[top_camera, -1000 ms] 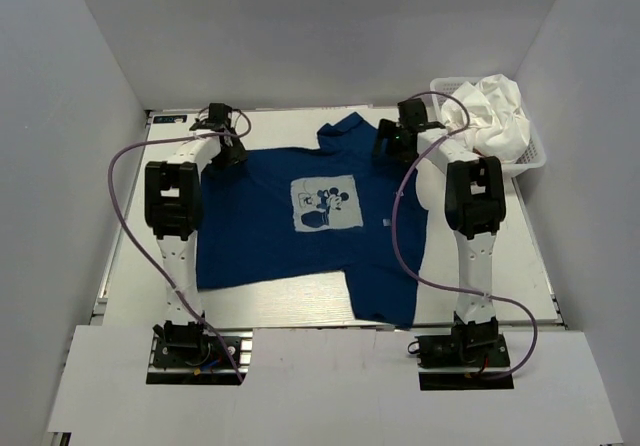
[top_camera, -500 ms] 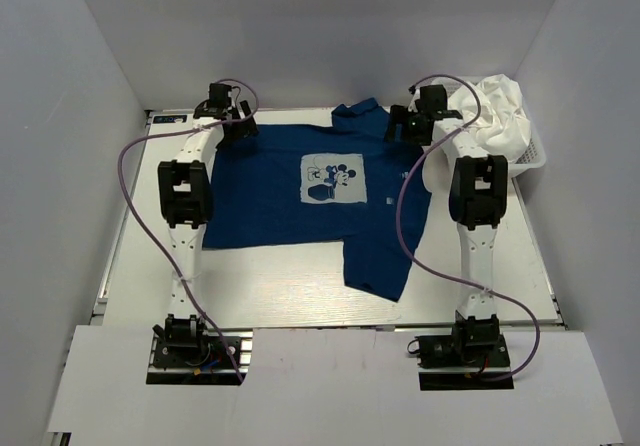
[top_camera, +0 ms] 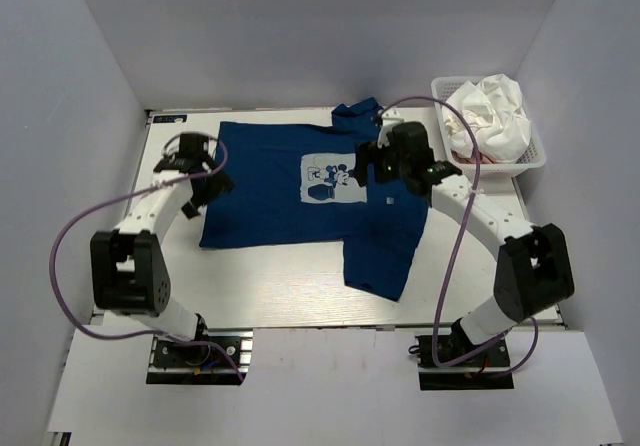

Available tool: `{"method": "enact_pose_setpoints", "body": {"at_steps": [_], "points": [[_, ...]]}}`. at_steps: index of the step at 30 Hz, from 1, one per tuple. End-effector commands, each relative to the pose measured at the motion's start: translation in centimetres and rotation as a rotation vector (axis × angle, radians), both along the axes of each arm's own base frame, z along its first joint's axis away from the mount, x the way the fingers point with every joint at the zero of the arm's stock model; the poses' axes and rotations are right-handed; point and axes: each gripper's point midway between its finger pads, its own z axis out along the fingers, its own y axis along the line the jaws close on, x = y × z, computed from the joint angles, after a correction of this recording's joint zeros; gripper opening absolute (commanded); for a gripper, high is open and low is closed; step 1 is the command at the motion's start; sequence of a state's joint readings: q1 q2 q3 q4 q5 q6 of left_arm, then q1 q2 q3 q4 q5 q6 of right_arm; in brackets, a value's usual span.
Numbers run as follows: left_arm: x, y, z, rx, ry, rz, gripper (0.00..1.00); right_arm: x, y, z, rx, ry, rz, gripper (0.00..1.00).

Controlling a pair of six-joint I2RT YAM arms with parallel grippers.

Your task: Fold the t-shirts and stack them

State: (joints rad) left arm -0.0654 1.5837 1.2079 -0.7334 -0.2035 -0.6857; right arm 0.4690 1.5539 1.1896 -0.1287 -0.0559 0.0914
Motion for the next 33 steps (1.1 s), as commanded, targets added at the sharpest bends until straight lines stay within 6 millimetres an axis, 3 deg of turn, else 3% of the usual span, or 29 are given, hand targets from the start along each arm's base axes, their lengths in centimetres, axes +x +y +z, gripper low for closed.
{"method": "enact_pose_setpoints", "body": {"at_steps": [1, 2, 4, 5, 6, 8, 11, 14, 21, 25, 26, 30, 33], "points": [[-6.8, 2.3, -5.0, 0.016, 0.14, 0.237, 1.0, -2.6, -1.3, -2.3, -0.086, 0.051, -0.124, 0.9], [-7.9, 3.0, -5.4, 0.031, 0.155, 0.278, 1.0, -3.3, -1.6, -2.3, -0.108, 0.054, -0.136, 0.9], [-9.8, 3.5, -6.2, 0.026, 0.182, 0.318, 1.0, -6.4, -1.8, -4.7, -0.204, 0.103, -0.132, 0.9], [-9.8, 3.8, -6.6, 0.024, 0.177, 0.33, 1.0, -7.4, -1.7, -4.0, -0.201, 0.087, -0.126, 0.9], [-9.9, 3.5, -6.7, 0.007, 0.168, 0.325, 1.0, -8.9, -2.6, -6.1, -0.242, 0.138, -0.131, 0.9], [-9.9, 3.2, -7.7, -0.029, 0.159, 0.324, 1.0, -10.8, -2.0, -6.1, -0.254, 0.13, -0.096, 0.9], [-9.5, 3.1, -8.0, -0.045, 0.165, 0.318, 1.0, -13.1, -2.4, -7.8, -0.307, 0.139, -0.067, 0.9], [-8.4, 2.8, -7.3, -0.071, 0.122, 0.308, 1.0, -14.9, -2.7, -9.1, -0.354, 0.155, -0.045, 0.9], [-7.6, 3.1, -6.5, -0.073, 0.073, 0.308, 1.0, -16.8, -3.3, -9.9, -0.405, 0.177, -0.037, 0.9], [-7.2, 3.3, -8.2, -0.079, 0.097, 0.316, 1.0, -18.3, -3.9, -10.3, -0.408, 0.207, -0.027, 0.9], [-7.5, 3.2, -9.1, -0.075, 0.132, 0.317, 0.96, -18.7, -4.2, -10.3, -0.405, 0.216, -0.03, 0.9], [-7.5, 2.6, -9.9, -0.102, 0.167, 0.297, 0.76, -19.9, -4.3, -10.6, -0.354, 0.253, -0.034, 0.9], [-7.7, 2.3, -10.5, -0.121, 0.16, 0.289, 0.35, -20.6, -4.6, -10.7, -0.35, 0.29, -0.059, 0.9]]}}
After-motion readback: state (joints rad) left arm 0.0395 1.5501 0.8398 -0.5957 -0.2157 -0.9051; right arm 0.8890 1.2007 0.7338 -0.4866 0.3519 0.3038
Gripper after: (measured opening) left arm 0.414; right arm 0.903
